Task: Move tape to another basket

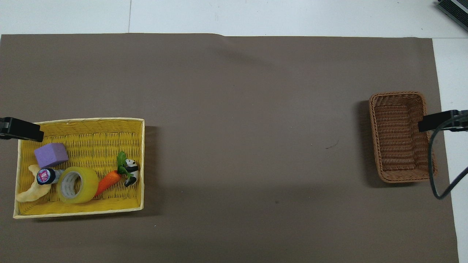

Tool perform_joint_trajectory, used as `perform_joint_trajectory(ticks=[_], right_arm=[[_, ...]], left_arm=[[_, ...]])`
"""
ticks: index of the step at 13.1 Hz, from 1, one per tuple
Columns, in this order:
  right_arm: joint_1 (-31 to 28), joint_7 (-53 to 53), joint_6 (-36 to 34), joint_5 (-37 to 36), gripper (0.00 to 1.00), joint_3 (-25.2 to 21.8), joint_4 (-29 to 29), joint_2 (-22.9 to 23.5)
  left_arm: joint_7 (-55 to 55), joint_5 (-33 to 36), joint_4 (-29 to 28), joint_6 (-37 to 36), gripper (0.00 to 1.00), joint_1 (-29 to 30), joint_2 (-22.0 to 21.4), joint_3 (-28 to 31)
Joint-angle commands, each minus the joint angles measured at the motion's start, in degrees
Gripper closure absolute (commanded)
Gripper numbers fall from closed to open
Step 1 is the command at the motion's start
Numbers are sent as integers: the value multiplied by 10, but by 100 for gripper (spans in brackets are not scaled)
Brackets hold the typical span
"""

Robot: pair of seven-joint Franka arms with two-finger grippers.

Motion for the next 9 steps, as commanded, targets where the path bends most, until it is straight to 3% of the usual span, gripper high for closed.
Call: perform_joint_trajectory(ticks=[1,9], right_arm=[[-5,-10,4,4,0,2,0,0],[-5,-10,4,4,0,2,0,0]], left_arm=[[3,-5,3,2,0,3,-4,8],[4,-4,3,3,0,14,-4,21]])
